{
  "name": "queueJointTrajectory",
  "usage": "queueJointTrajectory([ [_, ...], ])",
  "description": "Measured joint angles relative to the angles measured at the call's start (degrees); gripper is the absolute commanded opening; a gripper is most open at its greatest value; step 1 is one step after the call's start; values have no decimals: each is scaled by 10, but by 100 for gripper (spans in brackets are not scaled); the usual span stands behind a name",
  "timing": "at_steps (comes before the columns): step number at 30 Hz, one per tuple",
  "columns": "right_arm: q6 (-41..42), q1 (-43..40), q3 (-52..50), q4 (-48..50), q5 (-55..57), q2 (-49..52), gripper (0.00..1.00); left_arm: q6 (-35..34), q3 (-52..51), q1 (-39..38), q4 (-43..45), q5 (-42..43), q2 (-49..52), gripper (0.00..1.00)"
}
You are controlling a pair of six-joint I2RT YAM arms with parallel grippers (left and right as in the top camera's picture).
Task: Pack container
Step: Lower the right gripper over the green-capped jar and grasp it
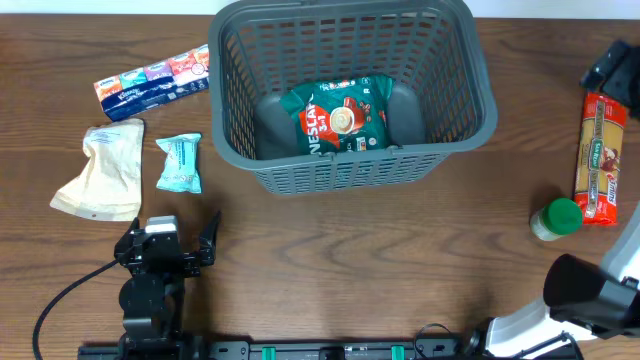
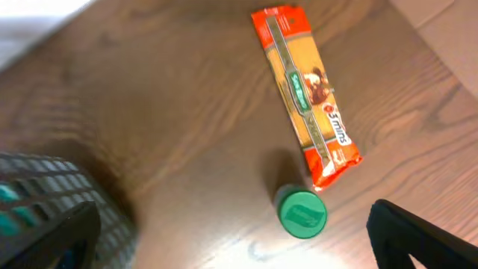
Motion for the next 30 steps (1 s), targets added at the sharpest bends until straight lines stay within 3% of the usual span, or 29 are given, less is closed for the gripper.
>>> queueJointTrajectory([
  [11,-56,-52,-125,7,-56,2,85,0,0,0,0,0,0,99],
  [17,-70,-71,-273,88,-78,-26,87,0,0,0,0,0,0,99],
  [25,-54,-100,-481,184,-87,-136,89,0,0,0,0,0,0,99],
  [30,-24,-103,-552,218,-77,-153,93,0,0,0,0,0,0,99],
])
